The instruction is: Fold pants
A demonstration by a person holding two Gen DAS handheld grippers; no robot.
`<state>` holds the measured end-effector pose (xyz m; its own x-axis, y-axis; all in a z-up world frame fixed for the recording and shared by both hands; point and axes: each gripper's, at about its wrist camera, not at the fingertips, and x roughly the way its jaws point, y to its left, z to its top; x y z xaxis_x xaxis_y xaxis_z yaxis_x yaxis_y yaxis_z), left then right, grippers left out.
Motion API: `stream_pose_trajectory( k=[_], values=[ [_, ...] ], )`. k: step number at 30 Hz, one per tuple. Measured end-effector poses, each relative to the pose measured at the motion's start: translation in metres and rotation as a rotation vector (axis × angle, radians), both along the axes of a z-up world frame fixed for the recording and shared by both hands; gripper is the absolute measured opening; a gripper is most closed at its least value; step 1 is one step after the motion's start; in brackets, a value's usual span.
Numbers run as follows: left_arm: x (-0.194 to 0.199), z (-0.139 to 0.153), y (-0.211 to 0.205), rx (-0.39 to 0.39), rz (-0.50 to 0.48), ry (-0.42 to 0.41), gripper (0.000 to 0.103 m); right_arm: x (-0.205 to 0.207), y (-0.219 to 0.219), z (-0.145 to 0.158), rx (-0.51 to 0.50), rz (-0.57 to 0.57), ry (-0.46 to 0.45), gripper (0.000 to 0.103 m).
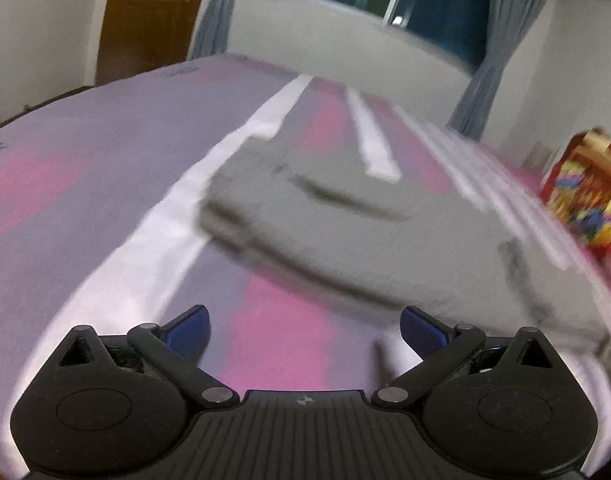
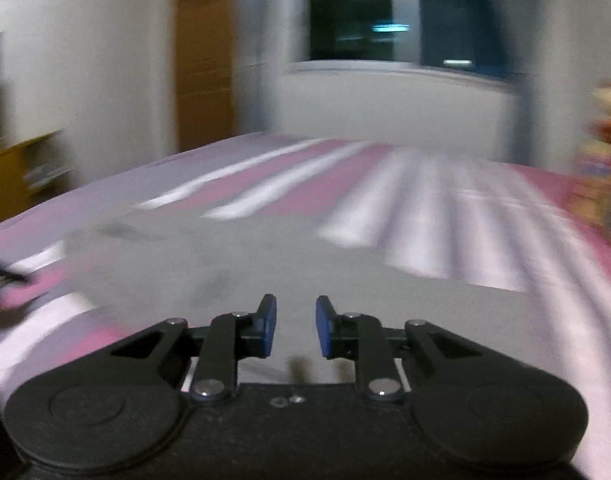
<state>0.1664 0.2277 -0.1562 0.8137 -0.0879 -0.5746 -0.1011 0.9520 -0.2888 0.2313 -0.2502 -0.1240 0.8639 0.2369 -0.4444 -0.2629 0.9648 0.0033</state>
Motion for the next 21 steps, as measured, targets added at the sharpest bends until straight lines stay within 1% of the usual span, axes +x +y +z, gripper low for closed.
stream_pose_trajectory(
  k=[2,3,4,5,6,7,8,10,11,15,16,18,19,21],
  values=[
    [0.011,0.009,-0.019,-0.025,-0.040,-0.040,0.101,0.000,-0.035,0.004,0.029,-0.107,0.016,0.020],
    [0.017,0.013,-0.031,-0.039,-0.071,-0.057,0.100,-0.002,-0.048,0.003,0.031,-0.138,0.026,0.019],
    [0.025,0.016,-0.046,-0.055,-0.113,-0.072,0.096,-0.001,-0.057,0.000,0.029,-0.156,0.049,0.017],
    [0.034,0.019,-0.063,-0.066,-0.160,-0.081,0.087,0.002,-0.062,-0.009,-0.005,-0.184,0.105,0.016],
    [0.043,0.020,-0.079,-0.073,-0.199,-0.077,0.085,0.007,-0.065,-0.021,-0.047,-0.213,0.180,0.016],
    [0.053,0.020,-0.097,-0.081,-0.245,-0.069,0.085,0.014,-0.069,-0.032,-0.045,-0.208,0.255,0.017],
    [0.062,0.018,-0.117,-0.079,-0.289,-0.060,0.085,0.018,-0.073,-0.035,-0.013,-0.206,0.288,0.017],
    [0.078,0.012,-0.151,-0.058,-0.358,-0.033,0.085,0.024,-0.076,-0.031,0.017,-0.208,0.285,0.018],
    [0.084,0.009,-0.164,-0.053,-0.375,-0.015,0.085,0.025,-0.077,-0.030,0.032,-0.210,0.283,0.018],
    [0.109,-0.004,-0.183,-0.075,-0.406,0.040,0.085,0.009,-0.087,-0.028,0.081,-0.222,0.208,0.025],
    [0.113,-0.006,-0.185,-0.091,-0.410,0.048,0.085,0.009,-0.090,-0.027,0.096,-0.230,0.196,0.025],
    [0.120,-0.010,-0.184,-0.158,-0.419,0.060,0.085,0.006,-0.096,-0.026,0.121,-0.238,0.165,0.027],
    [0.123,-0.012,-0.184,-0.184,-0.423,0.067,0.082,0.005,-0.097,-0.025,0.130,-0.240,0.153,0.028],
    [0.133,-0.016,-0.187,-0.234,-0.437,0.090,0.061,0.009,-0.099,-0.028,0.138,-0.238,0.161,0.028]
  ],
)
